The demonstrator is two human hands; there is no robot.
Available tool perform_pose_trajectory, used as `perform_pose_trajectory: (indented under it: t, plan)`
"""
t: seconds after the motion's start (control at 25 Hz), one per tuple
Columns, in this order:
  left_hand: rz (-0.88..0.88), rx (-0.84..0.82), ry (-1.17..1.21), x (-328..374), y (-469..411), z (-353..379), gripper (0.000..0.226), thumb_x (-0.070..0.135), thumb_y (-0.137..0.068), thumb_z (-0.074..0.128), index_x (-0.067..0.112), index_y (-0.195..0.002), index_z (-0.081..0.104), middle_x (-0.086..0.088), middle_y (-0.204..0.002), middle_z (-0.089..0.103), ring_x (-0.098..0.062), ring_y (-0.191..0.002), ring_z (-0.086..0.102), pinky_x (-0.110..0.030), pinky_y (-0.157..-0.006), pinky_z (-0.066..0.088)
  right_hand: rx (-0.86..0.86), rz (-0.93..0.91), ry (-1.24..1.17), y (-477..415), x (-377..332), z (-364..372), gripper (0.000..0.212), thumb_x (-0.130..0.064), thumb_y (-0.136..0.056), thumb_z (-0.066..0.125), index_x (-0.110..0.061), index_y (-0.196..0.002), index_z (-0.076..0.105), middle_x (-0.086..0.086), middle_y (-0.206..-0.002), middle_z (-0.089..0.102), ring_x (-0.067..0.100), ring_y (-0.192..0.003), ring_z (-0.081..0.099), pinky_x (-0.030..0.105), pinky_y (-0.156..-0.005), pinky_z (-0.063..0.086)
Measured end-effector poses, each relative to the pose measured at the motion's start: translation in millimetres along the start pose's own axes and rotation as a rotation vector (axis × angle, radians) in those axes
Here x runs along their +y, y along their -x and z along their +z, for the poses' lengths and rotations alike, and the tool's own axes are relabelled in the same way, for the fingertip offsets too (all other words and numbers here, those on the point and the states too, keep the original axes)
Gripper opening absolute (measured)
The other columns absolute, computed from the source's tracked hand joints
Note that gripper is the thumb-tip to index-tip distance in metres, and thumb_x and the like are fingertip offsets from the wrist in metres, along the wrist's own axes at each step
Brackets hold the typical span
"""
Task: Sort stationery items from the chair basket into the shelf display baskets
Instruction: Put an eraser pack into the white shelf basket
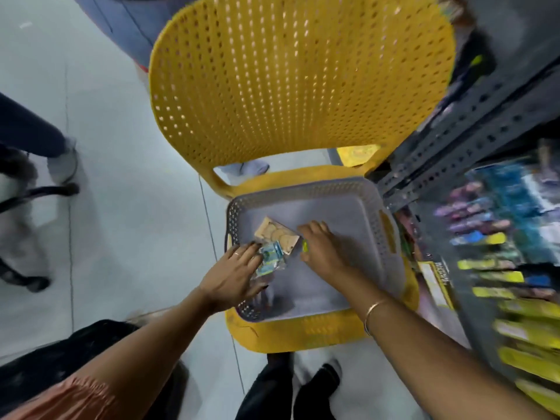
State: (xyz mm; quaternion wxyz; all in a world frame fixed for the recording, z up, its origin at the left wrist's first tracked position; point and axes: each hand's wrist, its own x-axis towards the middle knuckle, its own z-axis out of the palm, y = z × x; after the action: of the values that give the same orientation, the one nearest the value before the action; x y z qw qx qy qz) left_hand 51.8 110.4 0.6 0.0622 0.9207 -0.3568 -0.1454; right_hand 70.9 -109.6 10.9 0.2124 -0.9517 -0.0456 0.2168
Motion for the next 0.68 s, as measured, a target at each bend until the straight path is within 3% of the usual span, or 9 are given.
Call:
perform_pose_trajectory:
  t: [0.12, 0.24, 0.44, 0.68]
  plan:
    - [0.025, -0.005, -0.053, -7, 0, 20, 0.059, 0.053, -0.090, 0.033, 0.001, -0.103, 0.059, -0.023, -0.110, 0.061, -0.037, -0.104, 0.056, -0.044, -0.095, 0.028, -0.064, -0.095, -0.033, -30, 0, 36, 0.052, 0.002, -0.076, 0.059, -0.006, -0.127, 0.050, 0.021, -0.131, 0.050, 0.040, -0.120, 0.045, 0.049, -0.098, 0.043]
    - [0.049, 0.059, -0.045, -7, -2, 23, 0.052, 0.050, -0.085, 0.040, 0.004, -0.103, 0.056, -0.022, -0.108, 0.060, -0.037, -0.105, 0.053, -0.044, -0.094, 0.029, -0.019, -0.122, -0.035, -45, -1, 42, 0.057, -0.006, -0.074, 0.067, -0.006, -0.127, 0.048, 0.016, -0.136, 0.047, 0.036, -0.122, 0.044, 0.045, -0.099, 0.043]
    - [0.053, 0.073, -0.041, -9, -1, 27, 0.052, 0.050, -0.085, 0.040, 0.005, -0.103, 0.057, -0.021, -0.109, 0.059, -0.036, -0.107, 0.050, -0.043, -0.094, 0.028, 0.030, -0.082, 0.007, -50, -8, 40, 0.051, -0.009, -0.071, 0.069, -0.005, -0.118, 0.049, 0.017, -0.125, 0.052, 0.037, -0.113, 0.047, 0.042, -0.089, 0.042]
    - [0.050, 0.068, -0.060, -11, 1, 30, 0.055, 0.050, -0.086, 0.036, 0.004, -0.105, 0.058, -0.021, -0.115, 0.058, -0.036, -0.111, 0.050, -0.043, -0.094, 0.027, 0.074, -0.015, 0.101, -56, -9, 43, 0.042, 0.000, -0.072, 0.062, -0.002, -0.111, 0.046, 0.021, -0.117, 0.053, 0.039, -0.109, 0.048, 0.044, -0.082, 0.043]
